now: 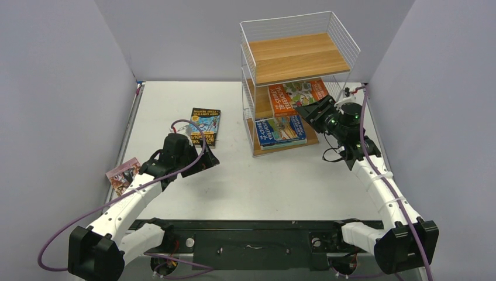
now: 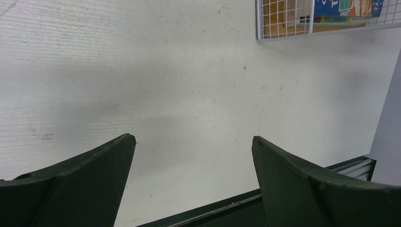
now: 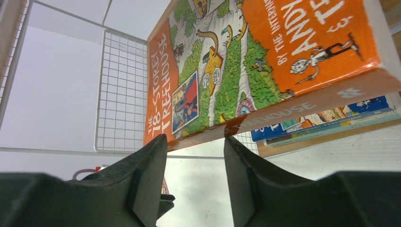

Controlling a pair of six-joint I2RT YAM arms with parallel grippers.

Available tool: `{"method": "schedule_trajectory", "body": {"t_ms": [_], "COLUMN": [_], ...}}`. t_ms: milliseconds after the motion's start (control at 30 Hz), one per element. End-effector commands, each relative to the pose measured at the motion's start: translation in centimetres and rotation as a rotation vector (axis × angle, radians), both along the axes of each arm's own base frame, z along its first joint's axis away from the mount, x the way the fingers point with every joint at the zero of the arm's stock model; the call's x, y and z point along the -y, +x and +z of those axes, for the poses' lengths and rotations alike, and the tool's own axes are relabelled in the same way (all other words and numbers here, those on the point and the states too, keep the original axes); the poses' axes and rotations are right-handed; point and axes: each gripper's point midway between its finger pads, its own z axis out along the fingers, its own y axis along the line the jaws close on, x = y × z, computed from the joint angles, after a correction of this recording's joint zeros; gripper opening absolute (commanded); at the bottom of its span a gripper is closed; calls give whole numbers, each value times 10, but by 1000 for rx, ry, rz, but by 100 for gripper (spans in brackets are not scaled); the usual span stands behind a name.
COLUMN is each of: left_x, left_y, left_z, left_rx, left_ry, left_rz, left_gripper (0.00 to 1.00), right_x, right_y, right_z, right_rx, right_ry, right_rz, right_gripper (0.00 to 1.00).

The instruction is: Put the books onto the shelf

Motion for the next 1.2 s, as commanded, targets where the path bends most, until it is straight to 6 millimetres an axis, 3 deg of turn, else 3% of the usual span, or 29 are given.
{"method": "schedule_trajectory", "body": {"t_ms": [0,500,800,933,1000,1167], "left_x": [2,2,1,1,1,4], "left_y": [6,6,5,6,6,8], "left_z": [8,8,9,9,9,6], "left_rx": [37,36,38,39,40,30], "left_ry": [-25,-27,-27,-25,-26,-31], "left_rz": [6,6,8,8,7,-1], "left_gripper": [93,93,93,93,93,93], "right_x": [-4,-10,2,14,27,41], "right_y": [9,18,14,4,1,-5], "right_z": [27,23,23,21,17,21], "right_rx": [107,88,84,79,75,93], "right_ry": [31,21,-20,-56,-70,-84], "right_rz": [16,53,41,22,-14,-57], "right_gripper": [42,37,63,64,58,31]}}
